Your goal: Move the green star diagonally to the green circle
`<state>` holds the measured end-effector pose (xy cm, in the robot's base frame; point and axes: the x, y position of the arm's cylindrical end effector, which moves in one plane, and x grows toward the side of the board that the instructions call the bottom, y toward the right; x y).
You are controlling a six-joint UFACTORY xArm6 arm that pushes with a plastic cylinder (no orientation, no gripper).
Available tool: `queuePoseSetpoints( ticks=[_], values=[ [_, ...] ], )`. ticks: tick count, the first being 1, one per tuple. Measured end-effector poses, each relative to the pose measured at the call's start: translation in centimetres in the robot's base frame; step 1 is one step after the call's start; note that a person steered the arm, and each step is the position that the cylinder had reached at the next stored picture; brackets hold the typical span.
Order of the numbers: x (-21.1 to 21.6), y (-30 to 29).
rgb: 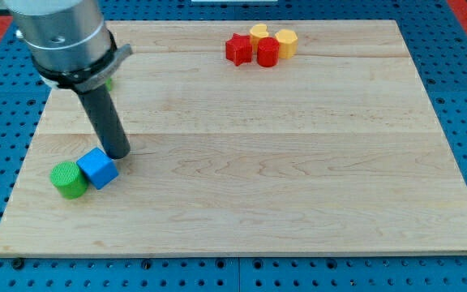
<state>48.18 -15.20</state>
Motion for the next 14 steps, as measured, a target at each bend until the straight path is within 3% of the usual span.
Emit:
queuePoseSetpoints(
  ticks=[1, 3, 4, 5, 8, 10, 11, 12, 13, 14],
  values=[
    [-6.2, 5.5],
    [-26.5, 5.3],
    [-28.0, -1.5],
    [-25.0, -7.0],
    [-6.6, -7.3],
    [-10.3, -3.9],
    [-10.3, 5.4],
    [-16.4, 6.9],
    [-17.2, 2.5],
    [-9.8, 0.8]
  ],
)
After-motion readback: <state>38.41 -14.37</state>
